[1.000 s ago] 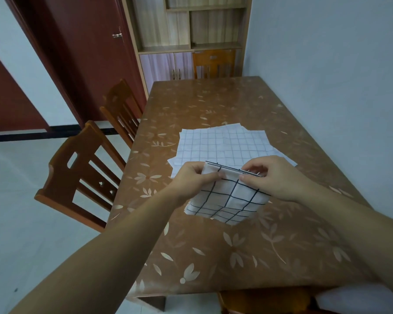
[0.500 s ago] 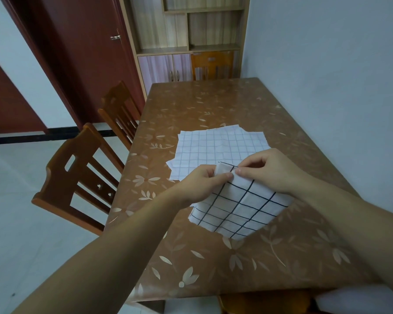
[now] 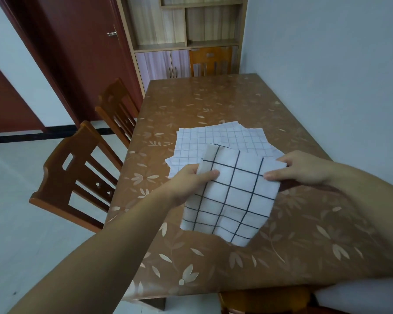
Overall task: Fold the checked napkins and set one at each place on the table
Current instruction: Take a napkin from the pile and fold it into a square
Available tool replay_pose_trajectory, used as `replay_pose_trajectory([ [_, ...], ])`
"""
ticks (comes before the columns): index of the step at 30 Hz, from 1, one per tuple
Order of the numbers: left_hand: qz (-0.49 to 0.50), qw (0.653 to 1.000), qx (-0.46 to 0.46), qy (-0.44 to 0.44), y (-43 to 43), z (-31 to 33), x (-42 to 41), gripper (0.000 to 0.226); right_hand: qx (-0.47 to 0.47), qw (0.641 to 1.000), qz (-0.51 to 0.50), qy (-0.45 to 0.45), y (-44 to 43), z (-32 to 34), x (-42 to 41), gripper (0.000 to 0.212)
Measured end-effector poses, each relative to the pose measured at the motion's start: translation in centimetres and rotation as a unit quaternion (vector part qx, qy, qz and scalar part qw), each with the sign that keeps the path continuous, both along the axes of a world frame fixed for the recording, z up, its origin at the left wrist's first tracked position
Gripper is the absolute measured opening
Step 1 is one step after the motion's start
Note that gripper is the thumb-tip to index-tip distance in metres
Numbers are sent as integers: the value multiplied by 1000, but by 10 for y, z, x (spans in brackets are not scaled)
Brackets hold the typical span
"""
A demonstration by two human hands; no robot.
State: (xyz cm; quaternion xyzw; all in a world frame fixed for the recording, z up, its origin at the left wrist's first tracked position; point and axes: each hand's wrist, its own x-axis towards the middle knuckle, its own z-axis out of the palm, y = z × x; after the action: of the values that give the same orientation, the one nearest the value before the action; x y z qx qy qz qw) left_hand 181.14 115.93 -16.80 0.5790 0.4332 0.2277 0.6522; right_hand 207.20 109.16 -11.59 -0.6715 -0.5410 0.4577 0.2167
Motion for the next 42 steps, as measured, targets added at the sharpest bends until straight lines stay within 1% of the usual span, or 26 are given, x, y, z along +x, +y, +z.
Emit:
replay_pose_trajectory([
  [1,7,1000,-20,-18,1,-2,-1,22,-6,998,-36,49,-1,-4,3,24],
  [3,2,998,-54,-42,2,-6,-1,32,5,988,-108,112,-2,-13,6,22],
  [6,-13,998,-60,-33,-1,-16,3,38,35,955,-213,201,-3,-25,2,21],
  [8,25,998,-55,-33,-3,-21,7,39,16,932,-240,270,-7,-35,0,26],
  [9,51,997,-52,-34,-3,-22,9,38,-5,931,-229,285,-10,-41,-1,28],
  [11,88,995,-40,-29,-4,-25,14,35,-48,946,-168,273,-17,-51,-6,31],
  [13,108,994,-25,-17,-4,-29,17,36,-68,960,-124,243,-21,-59,-12,20],
  [14,114,993,-19,-12,-4,-32,17,34,-67,964,-121,228,-21,-62,-14,15],
  [16,129,992,3,12,-3,-37,18,29,-52,968,-139,201,-19,-67,-15,11],
  [20,152,987,45,35,-2,-46,21,35,13,964,-198,179,-15,-77,-14,11],
  [23,168,984,58,35,-4,-49,25,38,45,964,-216,151,-15,-84,-15,12],
  [25,154,987,31,19,-4,-51,25,27,56,961,-228,145,-16,-88,-14,11],
  [29,118,990,-73,5,-2,-58,22,22,49,956,-245,152,-17,-94,-8,14],
  [31,132,987,-95,-10,-3,-60,23,17,48,955,-258,141,-16,-98,-5,16],
  [34,162,982,-97,-7,-1,-65,26,13,62,948,-289,115,-13,-103,-4,13],
  [35,169,981,-96,-1,0,-65,26,21,72,947,-297,99,-13,-104,-4,16],
  [36,178,980,-95,5,0,-64,27,41,82,946,-302,89,-12,-104,-5,16],
  [38,192,977,-91,15,2,-64,26,86,95,943,-305,91,-12,-101,-9,7],
  [39,190,978,-82,19,4,-65,26,96,95,944,-301,94,-11,-99,-10,3],
  [40,177,982,-65,25,6,-66,24,95,94,946,-293,99,-11,-96,-10,2],
  [41,159,986,-44,37,6,-65,23,86,93,951,-277,99,-11,-93,-10,2],
  [42,139,989,-19,55,7,-63,21,75,93,957,-257,95,-12,-90,-9,5],
])
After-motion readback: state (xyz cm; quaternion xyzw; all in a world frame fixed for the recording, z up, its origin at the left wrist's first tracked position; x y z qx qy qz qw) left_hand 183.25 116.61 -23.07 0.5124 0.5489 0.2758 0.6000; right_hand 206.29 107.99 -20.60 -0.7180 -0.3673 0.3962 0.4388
